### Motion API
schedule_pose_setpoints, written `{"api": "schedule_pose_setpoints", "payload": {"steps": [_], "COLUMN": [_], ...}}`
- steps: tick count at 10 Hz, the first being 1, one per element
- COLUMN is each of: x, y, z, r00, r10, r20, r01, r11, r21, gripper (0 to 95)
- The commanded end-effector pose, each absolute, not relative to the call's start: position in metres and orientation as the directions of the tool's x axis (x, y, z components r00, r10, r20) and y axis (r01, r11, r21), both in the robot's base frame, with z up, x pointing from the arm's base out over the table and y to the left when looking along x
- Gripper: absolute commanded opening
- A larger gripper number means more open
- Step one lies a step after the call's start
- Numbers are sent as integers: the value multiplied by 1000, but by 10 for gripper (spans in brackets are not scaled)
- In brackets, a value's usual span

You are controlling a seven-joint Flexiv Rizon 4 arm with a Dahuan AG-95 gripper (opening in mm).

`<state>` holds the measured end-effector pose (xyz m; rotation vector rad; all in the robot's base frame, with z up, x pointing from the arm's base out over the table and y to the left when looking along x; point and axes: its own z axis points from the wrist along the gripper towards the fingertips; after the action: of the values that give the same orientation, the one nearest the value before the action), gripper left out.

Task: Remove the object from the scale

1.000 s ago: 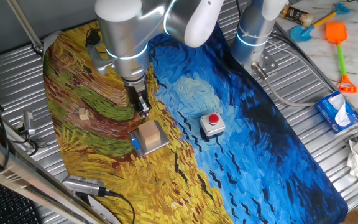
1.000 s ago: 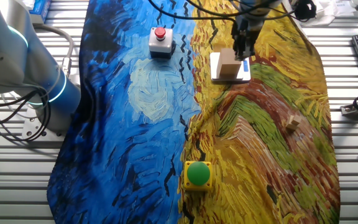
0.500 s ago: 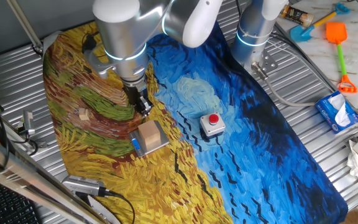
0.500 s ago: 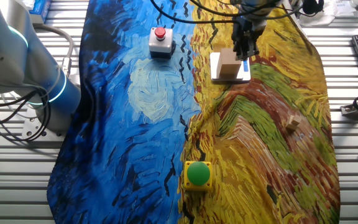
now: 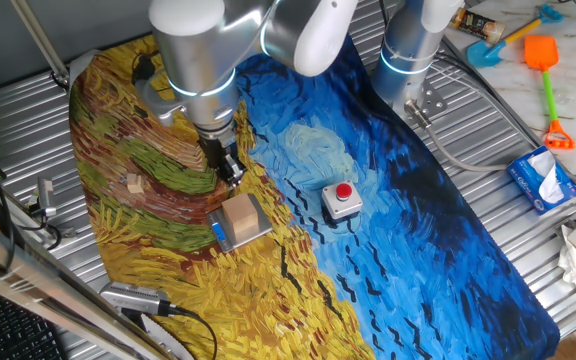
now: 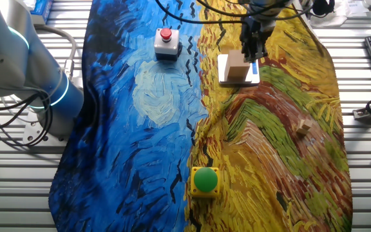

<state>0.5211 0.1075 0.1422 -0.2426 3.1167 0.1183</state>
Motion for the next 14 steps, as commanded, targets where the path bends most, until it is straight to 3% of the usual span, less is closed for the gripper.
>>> {"api": "schedule_pose_setpoints", "payload": {"steps": [1,4,5,6,7,14], "x": [517,515,516,516,517,518], "y": [121,138,141,144,147,146], "z": [141,139,138,137,135,118], "r00": [-994,-998,-998,-998,-999,-999], "r10": [-103,-63,-58,-56,-51,-25], "r20": [-20,-14,-14,-15,-14,-27], "r01": [-104,-63,-59,-57,-52,-27], "r11": [992,994,994,994,994,995], "r21": [69,87,89,90,100,96], "gripper": [190,190,380,380,570,570]}}
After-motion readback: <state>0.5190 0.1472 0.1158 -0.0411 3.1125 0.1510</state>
